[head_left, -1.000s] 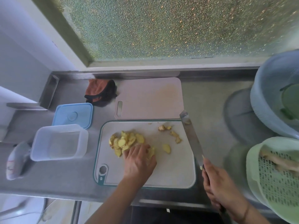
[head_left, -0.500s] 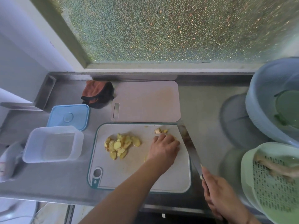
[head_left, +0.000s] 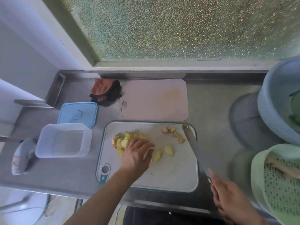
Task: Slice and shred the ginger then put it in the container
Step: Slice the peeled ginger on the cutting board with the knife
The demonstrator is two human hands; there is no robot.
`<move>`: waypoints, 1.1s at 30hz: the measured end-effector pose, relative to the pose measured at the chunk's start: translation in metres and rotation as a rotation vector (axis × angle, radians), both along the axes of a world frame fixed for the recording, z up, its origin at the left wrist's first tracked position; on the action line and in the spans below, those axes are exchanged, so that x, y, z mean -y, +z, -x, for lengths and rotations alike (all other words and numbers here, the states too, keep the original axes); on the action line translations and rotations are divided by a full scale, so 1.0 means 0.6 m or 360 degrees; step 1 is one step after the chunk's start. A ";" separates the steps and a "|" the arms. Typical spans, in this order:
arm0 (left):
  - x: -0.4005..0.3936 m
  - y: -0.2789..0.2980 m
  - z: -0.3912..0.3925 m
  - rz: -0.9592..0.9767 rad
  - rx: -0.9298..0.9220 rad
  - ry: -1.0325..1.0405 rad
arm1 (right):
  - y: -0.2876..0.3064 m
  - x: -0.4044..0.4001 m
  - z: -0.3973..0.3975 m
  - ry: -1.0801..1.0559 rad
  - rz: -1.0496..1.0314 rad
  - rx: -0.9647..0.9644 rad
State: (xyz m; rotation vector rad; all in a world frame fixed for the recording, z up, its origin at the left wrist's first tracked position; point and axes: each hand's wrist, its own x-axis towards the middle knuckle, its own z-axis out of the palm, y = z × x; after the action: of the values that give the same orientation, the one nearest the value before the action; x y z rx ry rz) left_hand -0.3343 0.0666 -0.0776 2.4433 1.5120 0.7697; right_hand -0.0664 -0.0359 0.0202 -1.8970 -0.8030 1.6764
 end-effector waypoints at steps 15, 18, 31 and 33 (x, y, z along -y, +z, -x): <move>0.026 -0.008 -0.099 0.0051 -0.0058 -0.0241 | 0.005 -0.010 0.017 0.0032 0.0067 -0.0006; 0.027 -0.003 -0.055 0.0079 0.0114 -0.0270 | 0.004 -0.010 0.017 0.0053 0.0071 -0.0009; 0.052 -0.012 -0.033 0.0118 0.0265 0.0158 | 0.006 -0.005 0.017 0.0028 0.0099 -0.0022; 0.052 -0.012 -0.054 0.0136 0.0153 0.0110 | 0.004 -0.004 0.021 0.0028 0.0110 -0.0028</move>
State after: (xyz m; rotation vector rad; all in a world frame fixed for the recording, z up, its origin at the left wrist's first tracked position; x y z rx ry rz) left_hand -0.3020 0.0353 -0.0848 2.2702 1.5671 0.8055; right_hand -0.0789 -0.0335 0.0226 -1.9235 -0.7662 1.7502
